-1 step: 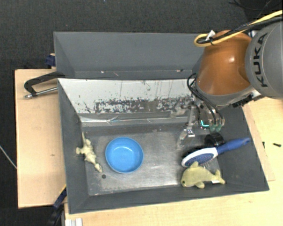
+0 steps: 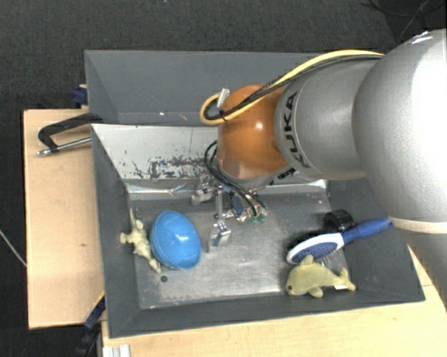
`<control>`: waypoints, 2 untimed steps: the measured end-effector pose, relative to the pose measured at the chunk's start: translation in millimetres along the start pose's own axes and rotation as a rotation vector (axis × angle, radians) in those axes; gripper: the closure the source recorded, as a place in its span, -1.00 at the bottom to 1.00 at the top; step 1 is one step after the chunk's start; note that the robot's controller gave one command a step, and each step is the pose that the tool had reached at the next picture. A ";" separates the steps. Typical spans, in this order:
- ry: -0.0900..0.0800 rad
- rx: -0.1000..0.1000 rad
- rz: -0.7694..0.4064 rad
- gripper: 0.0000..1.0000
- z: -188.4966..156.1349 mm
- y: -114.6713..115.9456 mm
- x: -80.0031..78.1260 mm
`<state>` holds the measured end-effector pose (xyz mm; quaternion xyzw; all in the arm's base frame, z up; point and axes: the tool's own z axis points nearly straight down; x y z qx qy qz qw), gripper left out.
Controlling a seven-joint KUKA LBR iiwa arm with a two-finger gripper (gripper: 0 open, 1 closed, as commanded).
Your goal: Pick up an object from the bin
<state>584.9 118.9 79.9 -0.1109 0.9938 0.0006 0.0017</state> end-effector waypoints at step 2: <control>-0.006 -0.001 -0.609 -1.00 -30.0 88.2 -14.8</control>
Offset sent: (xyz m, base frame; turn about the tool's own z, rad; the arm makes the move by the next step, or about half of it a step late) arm -0.0225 0.0705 0.0201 -0.3646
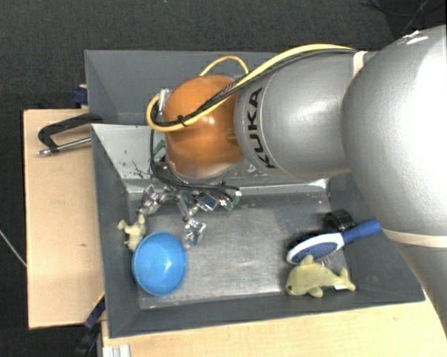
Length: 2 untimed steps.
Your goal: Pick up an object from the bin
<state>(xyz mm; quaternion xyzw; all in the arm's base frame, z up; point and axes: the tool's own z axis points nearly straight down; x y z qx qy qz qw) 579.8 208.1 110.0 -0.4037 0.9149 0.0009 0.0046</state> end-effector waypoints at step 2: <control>0.001 0.000 -0.024 -1.00 36.2 9.0 22.2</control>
Offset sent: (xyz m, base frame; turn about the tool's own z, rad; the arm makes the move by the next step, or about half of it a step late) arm 0.0209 0.0175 -0.0400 -0.2201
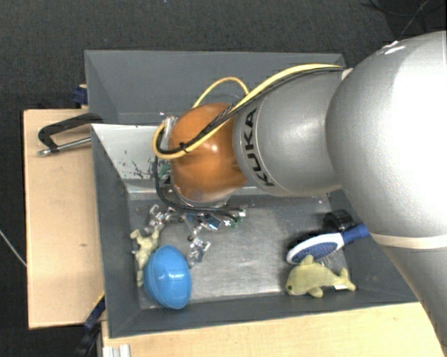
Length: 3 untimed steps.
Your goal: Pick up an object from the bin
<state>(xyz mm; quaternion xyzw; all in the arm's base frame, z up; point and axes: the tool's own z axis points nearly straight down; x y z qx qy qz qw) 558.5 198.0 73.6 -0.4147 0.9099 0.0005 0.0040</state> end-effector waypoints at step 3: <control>-0.001 0.000 0.001 1.00 -48.5 -0.9 -6.0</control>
Offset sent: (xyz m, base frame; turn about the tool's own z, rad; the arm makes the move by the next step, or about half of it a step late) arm 0.0000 0.0000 0.0000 0.0000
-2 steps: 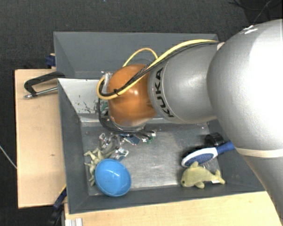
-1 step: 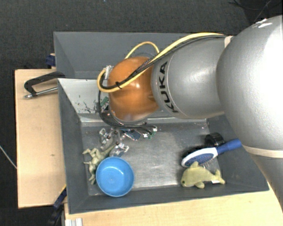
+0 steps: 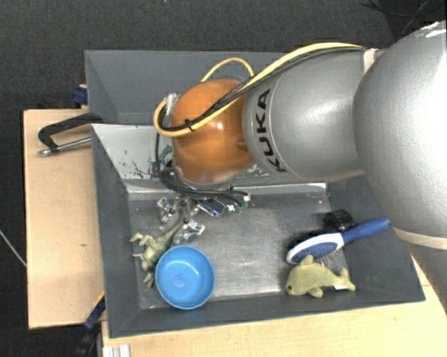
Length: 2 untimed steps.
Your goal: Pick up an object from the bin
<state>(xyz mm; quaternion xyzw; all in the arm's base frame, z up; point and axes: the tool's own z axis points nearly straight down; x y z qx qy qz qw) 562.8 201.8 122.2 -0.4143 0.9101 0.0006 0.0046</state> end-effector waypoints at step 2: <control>-0.001 0.001 0.000 1.00 -61.7 0.4 -5.7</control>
Offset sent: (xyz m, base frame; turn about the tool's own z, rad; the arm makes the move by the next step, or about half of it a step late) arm 0.0000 -0.0001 0.0248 0.0000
